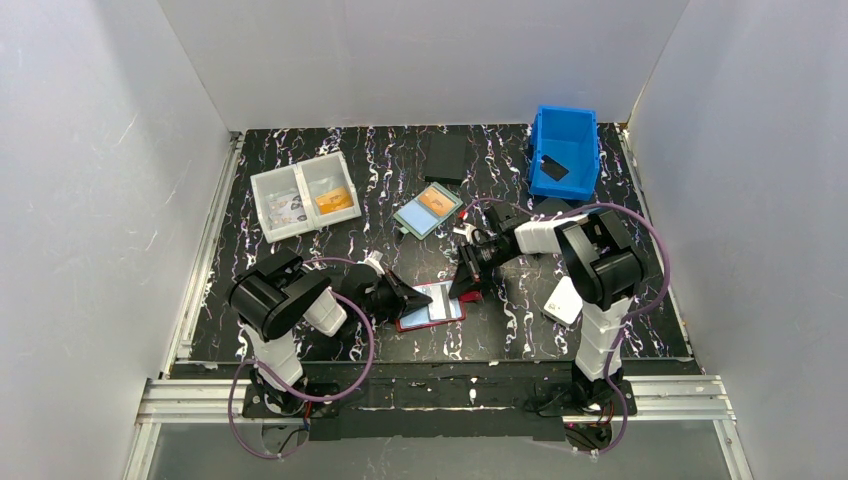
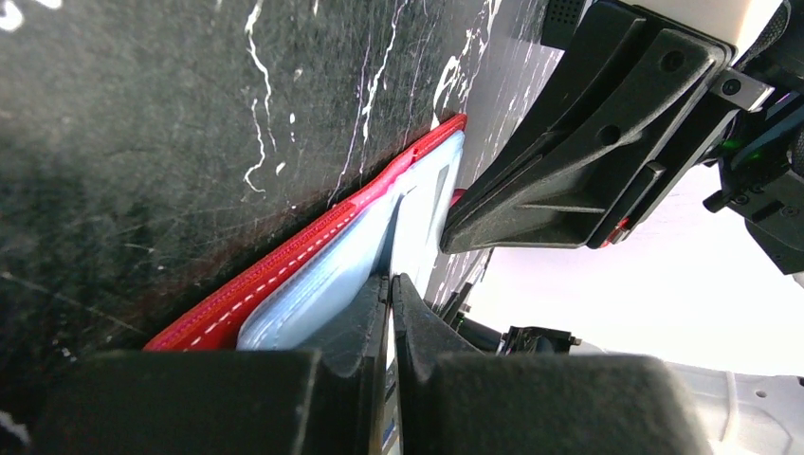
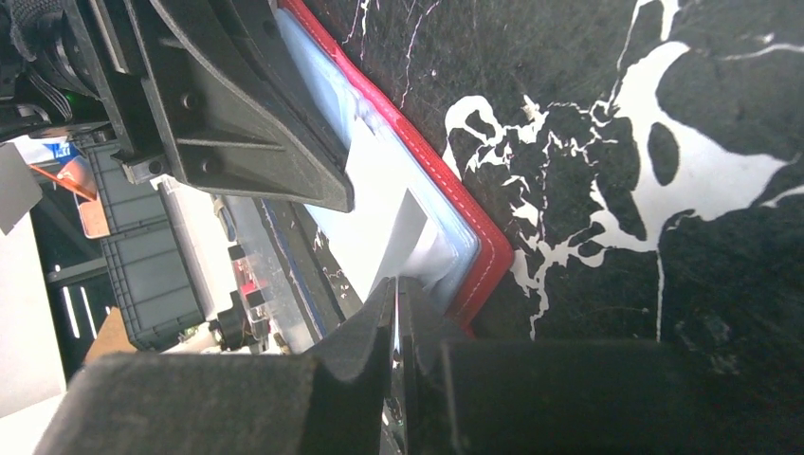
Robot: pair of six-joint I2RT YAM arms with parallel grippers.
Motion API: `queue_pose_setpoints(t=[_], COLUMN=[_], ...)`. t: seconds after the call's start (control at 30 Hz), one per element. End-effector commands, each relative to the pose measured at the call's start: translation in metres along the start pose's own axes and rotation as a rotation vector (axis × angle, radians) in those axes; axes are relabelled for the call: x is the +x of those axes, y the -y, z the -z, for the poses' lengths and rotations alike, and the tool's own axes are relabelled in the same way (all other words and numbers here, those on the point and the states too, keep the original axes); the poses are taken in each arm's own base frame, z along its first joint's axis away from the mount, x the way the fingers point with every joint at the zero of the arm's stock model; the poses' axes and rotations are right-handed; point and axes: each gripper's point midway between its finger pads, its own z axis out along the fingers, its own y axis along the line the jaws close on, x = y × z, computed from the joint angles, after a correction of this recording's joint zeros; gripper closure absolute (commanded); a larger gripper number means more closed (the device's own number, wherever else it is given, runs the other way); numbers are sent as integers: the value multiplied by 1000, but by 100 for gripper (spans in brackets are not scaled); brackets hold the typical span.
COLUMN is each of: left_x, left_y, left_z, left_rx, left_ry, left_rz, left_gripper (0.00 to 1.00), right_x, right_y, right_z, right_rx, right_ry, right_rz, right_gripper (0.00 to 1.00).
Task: Take the credit cards out of the card holder
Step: Remove the credit card from the card holder.
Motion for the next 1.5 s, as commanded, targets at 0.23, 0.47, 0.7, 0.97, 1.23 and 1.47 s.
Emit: queue_pose_setpoints(t=[0.23, 0.47, 0.7, 0.97, 1.23, 1.47], left_x=[18, 14, 10, -16, -18, -4], left_y=[-80, -87, -90, -16, 97, 132], left_z=[25, 40, 52, 96, 101, 88], left_rx=[-258, -275, -280, -197, 137, 219], left_ry=[-21, -10, -2, 117, 122, 75], left_rz=[-27, -49, -58, -343, -396, -418], left_gripper=[100, 100, 100, 100, 100, 100], right_x=[24, 27, 27, 2, -3, -14], right_y=[61, 68, 72, 26, -86, -100], right_z=[-18, -17, -16, -4, 44, 40], right_rx=[263, 293, 309, 164, -165, -231], right_ry=[-112, -126, -135, -81, 6, 88], right_rz=[29, 34, 42, 247, 651, 548], right_gripper=[78, 76, 74, 61, 29, 23])
